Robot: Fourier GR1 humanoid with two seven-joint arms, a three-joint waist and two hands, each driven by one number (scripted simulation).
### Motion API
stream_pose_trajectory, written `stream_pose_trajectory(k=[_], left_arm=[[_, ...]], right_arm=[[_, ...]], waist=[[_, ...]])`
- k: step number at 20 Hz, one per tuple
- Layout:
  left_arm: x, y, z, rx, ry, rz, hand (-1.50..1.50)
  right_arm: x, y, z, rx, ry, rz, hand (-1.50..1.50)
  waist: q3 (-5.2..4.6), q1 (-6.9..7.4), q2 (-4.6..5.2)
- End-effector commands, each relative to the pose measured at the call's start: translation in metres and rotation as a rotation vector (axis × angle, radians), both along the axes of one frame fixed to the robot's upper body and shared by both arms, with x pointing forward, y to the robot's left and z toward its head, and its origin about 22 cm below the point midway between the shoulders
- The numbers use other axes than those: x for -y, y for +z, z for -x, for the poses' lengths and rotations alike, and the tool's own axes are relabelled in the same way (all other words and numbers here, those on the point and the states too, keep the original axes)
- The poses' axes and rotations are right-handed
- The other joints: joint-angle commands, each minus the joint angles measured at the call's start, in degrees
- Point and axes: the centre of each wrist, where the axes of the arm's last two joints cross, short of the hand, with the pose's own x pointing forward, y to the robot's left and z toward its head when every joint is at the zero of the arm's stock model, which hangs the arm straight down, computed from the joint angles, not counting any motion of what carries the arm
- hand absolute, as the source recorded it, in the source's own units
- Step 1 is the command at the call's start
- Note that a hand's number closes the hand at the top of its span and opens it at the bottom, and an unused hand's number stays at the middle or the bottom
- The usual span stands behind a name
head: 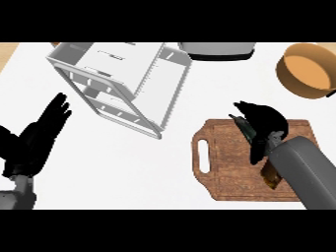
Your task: Pick the eggplant from the cutting board and place it in the tiered basket
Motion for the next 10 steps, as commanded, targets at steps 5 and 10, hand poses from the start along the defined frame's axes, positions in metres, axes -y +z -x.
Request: stream_pose_trajectory(k=[5,10], left_arm=[[-0.005,-0.007,0.001,0.006,0.017,-0.006,0.0],[-0.012,-0.005,0.001,0.003,-0.019,0.005,0.0]], right_arm=[[-0.002,-0.034,0.011,-0.196,0.021,0.007,1.5],[-0.004,-0.034,0.016,-0.164,0.135,0.087,1.5]], waist=[[-0.02,-0.3,-0.07],[-0.02,-0.23,-0.1]])
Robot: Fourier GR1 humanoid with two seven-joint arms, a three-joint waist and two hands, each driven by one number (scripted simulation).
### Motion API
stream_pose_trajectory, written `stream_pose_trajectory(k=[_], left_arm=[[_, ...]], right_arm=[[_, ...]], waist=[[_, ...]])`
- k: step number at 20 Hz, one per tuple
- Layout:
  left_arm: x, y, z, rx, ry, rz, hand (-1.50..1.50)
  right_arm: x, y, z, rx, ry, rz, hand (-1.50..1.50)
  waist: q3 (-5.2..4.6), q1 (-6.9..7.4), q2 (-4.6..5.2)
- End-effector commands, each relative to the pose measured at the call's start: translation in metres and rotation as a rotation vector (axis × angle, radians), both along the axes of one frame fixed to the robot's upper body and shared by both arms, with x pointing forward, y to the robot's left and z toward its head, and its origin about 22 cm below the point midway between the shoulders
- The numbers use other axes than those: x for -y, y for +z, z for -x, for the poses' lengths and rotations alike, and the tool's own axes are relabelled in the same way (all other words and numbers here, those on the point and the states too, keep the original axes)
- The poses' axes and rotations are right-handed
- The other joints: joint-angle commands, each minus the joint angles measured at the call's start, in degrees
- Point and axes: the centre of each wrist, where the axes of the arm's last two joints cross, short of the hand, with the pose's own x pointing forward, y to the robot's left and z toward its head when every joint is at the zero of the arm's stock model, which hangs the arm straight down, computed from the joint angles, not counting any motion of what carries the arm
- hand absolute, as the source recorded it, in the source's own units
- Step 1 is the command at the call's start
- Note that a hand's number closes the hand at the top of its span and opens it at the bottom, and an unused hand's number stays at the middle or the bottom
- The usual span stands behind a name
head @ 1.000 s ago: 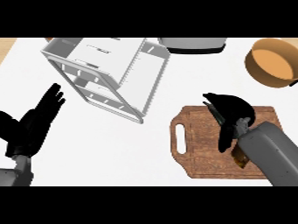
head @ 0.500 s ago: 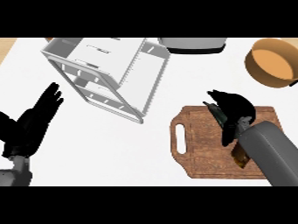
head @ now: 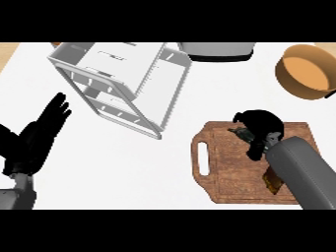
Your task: Pick the eggplant from the cutting board and place it in the tiered basket
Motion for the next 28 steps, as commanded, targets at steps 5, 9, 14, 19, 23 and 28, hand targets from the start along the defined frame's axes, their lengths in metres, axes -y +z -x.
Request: stream_pose_trajectory(k=[5,9,14,19,23,28], left_arm=[[-0.007,-0.001,0.009,0.01,-0.001,-0.01,0.0],[-0.001,-0.003,0.007,0.007,0.025,0.001,0.0],[-0.015,0.018,0.006,0.004,0.025,0.002,0.0],[0.002,-0.01,0.014,0.011,0.031,0.006,0.0],[-0.017,-0.002,0.01,-0.013,0.057,-0.006,0.0],[0.002,0.007,0.004,0.006,0.017,0.023,0.0]], right_arm=[[0.026,-0.009,0.015,0.044,0.049,0.049,1.5],[0.047,-0.016,0.033,0.252,-0.131,0.05,1.5],[0.064,0.002,0.054,0.502,-0.176,0.009,1.5],[0.052,0.041,0.047,0.833,-0.206,-0.155,1.5],[0.017,0.072,0.056,0.997,-0.223,-0.485,1.5],[0.001,0.133,0.07,1.07,-0.132,-0.598,1.5]], waist=[[0.31,-0.33,0.31],[0.34,-1.11,0.19],[0.33,-1.32,0.01],[0.32,-1.77,-0.08],[0.33,-2.15,-0.25],[0.29,-1.01,0.1]])
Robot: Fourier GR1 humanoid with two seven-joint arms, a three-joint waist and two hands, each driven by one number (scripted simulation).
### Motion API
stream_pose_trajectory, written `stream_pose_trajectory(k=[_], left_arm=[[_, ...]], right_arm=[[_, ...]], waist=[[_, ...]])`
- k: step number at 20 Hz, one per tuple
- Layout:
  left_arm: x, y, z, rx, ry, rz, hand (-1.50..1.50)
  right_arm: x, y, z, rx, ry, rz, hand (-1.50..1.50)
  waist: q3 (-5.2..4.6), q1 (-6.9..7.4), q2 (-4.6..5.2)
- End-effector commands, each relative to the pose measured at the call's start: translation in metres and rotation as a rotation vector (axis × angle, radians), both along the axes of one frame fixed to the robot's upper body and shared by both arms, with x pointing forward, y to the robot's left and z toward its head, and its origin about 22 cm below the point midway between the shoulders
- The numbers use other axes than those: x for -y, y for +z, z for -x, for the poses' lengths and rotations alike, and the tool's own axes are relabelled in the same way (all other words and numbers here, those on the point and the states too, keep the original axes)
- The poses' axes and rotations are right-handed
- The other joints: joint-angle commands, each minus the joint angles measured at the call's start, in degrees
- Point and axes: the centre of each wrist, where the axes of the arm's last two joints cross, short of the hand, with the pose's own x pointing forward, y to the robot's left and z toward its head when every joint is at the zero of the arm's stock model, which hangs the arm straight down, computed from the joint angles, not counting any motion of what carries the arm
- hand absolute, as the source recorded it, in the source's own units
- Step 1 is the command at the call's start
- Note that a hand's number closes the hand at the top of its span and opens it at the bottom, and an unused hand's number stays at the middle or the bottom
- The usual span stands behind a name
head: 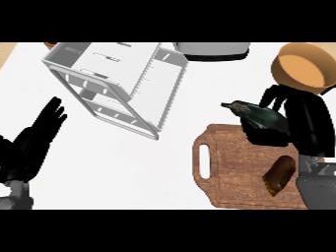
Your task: Pick the eggplant from the cutting board and place it in the tiered basket
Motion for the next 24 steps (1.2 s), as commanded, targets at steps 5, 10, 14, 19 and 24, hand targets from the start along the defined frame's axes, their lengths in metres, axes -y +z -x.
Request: stream_pose_trajectory(k=[5,10,14,19,24], left_arm=[[0.016,-0.007,0.014,-0.009,-0.033,-0.001,0.0],[0.003,0.013,-0.018,-0.008,-0.03,0.002,0.0],[0.013,0.007,-0.002,0.003,-0.054,-0.011,0.0],[0.006,0.01,-0.017,0.015,-0.028,-0.006,0.0],[-0.009,0.008,-0.015,0.011,-0.056,-0.001,0.0]], right_arm=[[-0.052,0.076,0.027,0.044,0.103,-0.097,1.5],[-0.1,0.115,0.013,0.005,0.182,-0.089,1.5],[-0.156,0.112,-0.007,0.006,0.191,-0.073,1.5],[-0.196,0.119,-0.022,-0.02,0.147,-0.115,1.5],[-0.22,0.118,-0.055,-0.04,0.14,-0.125,1.5]], waist=[[-0.02,1.15,0.24],[-0.04,1.31,0.42],[-0.02,1.89,0.46],[-0.02,1.81,0.48],[-0.04,2.26,0.62]])
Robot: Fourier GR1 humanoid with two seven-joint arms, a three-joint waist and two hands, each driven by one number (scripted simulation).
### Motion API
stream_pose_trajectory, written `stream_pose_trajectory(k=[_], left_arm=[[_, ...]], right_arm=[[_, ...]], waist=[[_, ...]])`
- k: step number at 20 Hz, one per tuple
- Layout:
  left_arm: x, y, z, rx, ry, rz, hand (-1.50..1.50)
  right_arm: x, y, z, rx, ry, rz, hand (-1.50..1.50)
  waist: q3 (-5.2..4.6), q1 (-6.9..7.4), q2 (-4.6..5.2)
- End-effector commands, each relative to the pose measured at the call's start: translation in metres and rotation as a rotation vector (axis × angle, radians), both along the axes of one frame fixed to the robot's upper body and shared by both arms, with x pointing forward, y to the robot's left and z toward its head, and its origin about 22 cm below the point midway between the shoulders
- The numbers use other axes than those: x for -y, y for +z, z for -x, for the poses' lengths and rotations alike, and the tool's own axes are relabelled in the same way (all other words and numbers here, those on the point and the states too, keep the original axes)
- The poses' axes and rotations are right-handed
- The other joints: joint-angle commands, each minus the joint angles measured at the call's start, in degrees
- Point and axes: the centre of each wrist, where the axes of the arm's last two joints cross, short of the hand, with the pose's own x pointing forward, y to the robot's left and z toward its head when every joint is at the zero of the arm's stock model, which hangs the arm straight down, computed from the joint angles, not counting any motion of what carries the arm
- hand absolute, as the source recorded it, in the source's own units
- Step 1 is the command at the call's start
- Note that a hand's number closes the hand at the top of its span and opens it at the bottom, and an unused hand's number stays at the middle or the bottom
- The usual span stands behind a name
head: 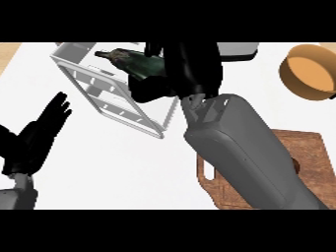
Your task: Pick the eggplant from the cutting board and place it in the tiered basket
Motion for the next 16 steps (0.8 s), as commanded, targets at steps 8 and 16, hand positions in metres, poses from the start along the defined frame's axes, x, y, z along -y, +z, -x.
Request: stream_pose_trajectory(k=[8,16], left_arm=[[-0.004,-0.006,0.0,0.006,-0.005,0.002,0.0],[0.01,0.012,0.004,0.008,-0.005,-0.016,0.0]], right_arm=[[-0.047,-0.013,-0.034,-0.108,-0.065,0.012,1.5],[-0.049,-0.04,-0.056,-0.076,-0.071,0.06,1.5]], waist=[[-0.01,0.32,0.07],[0.01,1.19,0.17]])
